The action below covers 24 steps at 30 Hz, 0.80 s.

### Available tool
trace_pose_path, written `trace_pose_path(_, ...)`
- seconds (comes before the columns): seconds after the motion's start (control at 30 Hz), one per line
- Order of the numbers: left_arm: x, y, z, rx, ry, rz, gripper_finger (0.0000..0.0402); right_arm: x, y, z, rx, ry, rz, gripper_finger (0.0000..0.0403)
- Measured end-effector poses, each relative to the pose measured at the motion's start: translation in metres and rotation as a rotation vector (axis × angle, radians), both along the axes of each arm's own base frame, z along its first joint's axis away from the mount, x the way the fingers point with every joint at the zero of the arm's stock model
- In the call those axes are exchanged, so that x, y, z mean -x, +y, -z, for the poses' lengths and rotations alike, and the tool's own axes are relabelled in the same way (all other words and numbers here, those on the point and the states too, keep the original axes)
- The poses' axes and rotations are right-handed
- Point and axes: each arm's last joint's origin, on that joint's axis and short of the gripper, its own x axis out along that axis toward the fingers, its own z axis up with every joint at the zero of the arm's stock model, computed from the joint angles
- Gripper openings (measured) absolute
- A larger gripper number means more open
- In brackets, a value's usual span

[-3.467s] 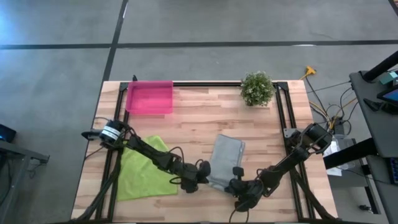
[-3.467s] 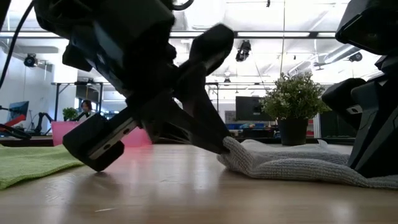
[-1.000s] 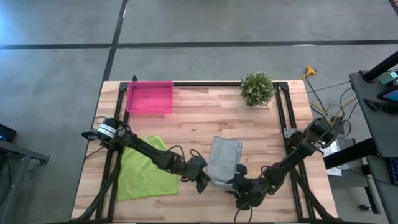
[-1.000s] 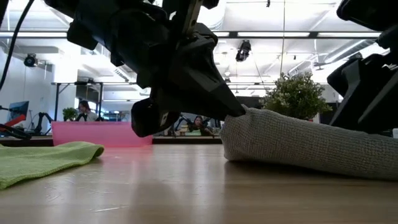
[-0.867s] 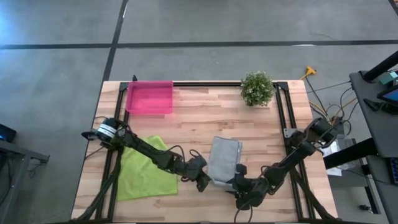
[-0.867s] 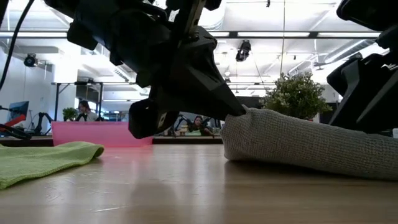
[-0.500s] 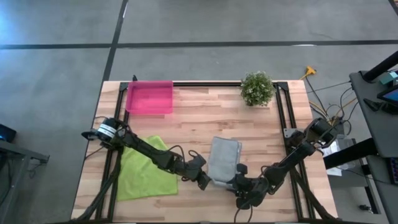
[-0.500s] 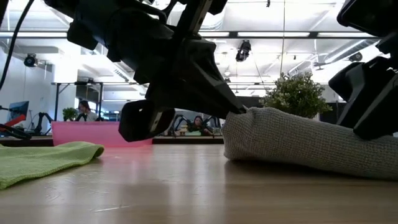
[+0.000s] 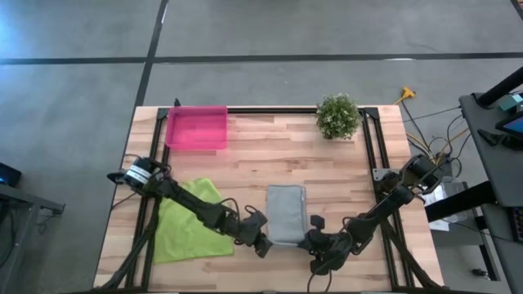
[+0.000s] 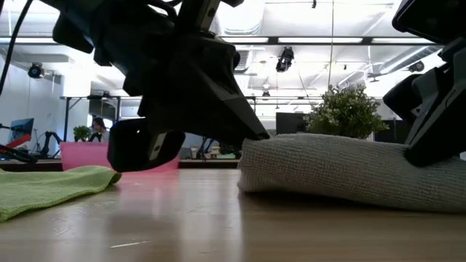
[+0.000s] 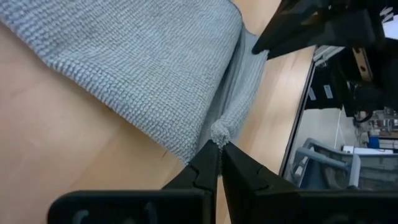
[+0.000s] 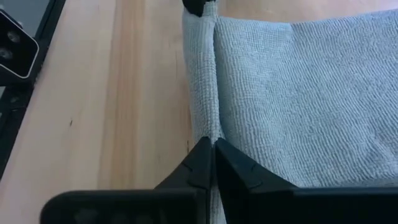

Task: Roll microfiber towels into tight, uniform cylinder then place into a basket
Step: Roll the blue microfiber cloth

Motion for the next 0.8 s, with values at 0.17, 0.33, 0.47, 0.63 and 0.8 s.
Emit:
trace_pose_path(0.17, 0.004, -0.004, 0.002, -0.002, 0.007, 0.007, 0.0000, -0.002, -0.001, -0.001, 0.000, -0.010, 0.007, 0.0013)
trace_pose_path(0.33, 0.009, -0.009, 0.006, -0.001, 0.020, -0.015, 0.0000, -0.010, -0.006, -0.004, 0.034, -0.040, -0.028, 0.0012)
trace_pose_path(0.47, 0.016, -0.011, 0.012, 0.002, 0.041, -0.061, 0.0000, -0.017, -0.013, 0.004, 0.037, 0.003, -0.057, 0.0012)
trace_pose_path(0.63, 0.022, -0.012, 0.018, 0.000, 0.064, -0.061, 0.0000, -0.026, -0.019, 0.015, 0.021, 0.026, -0.059, 0.0012)
trace_pose_path(0.8, 0.024, -0.011, 0.021, -0.008, 0.077, -0.058, 0.0000, -0.028, -0.019, 0.018, -0.008, 0.034, -0.077, 0.0012)
